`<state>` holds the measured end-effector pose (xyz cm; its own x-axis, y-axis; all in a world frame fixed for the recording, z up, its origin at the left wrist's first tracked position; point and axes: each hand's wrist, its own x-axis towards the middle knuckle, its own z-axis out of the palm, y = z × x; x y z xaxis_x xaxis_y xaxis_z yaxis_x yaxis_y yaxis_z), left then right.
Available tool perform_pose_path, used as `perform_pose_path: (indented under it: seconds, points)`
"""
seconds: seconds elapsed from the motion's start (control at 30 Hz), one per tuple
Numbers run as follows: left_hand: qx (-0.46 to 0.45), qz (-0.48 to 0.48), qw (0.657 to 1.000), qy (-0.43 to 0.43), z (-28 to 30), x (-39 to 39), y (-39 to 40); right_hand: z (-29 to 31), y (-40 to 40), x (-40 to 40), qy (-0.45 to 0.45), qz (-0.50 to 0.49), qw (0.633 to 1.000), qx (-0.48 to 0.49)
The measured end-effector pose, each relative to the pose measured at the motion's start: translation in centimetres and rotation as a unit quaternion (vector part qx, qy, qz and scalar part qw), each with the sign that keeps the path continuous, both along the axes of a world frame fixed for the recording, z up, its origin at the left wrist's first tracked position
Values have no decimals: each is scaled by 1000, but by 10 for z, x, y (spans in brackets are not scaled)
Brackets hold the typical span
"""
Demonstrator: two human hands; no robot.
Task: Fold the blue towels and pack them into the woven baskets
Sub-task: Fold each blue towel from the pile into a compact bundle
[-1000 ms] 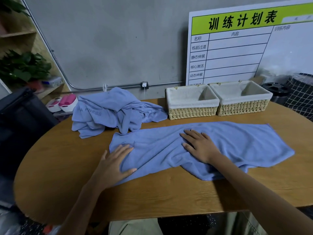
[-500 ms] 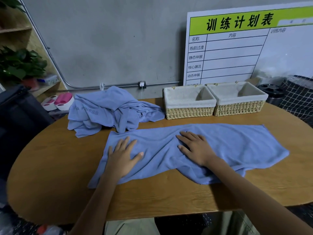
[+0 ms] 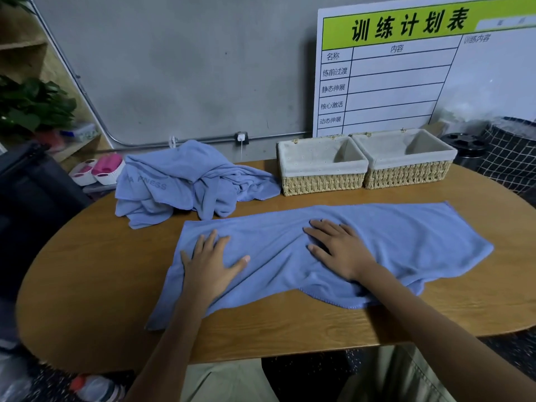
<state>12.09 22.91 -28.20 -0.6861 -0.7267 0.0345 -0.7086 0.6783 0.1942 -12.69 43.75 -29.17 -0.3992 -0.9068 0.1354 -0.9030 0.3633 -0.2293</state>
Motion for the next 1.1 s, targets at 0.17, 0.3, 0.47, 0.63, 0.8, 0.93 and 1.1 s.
perform_pose_path:
  seconds: [0.17,0.3,0.47,0.63,0.8,0.93,1.1]
  points:
    - [-10,9,1000,-1,-5,2,-2,-2,5,0,-21,-11,999,-43]
    - [-14,2,1000,2,-5,13,-5,2,5,1,-29,-9,999,-41]
    - [15,-10,1000,-2,-1,14,-9,3,5,-5,-15,18,1000,-20]
    - [-75,-70,971,214,2,12,-5,1,1,-10,-17,31,999,-33]
    - [-79,-332,887,311,30,-9,73,-2,1,-10,-12,36,998,-50]
    - [-2,-390,896,211,7,-32,109,2,7,-5,28,48,983,-175]
    - [-17,-344,913,218,-7,-40,108,0,14,-3,36,81,982,-169]
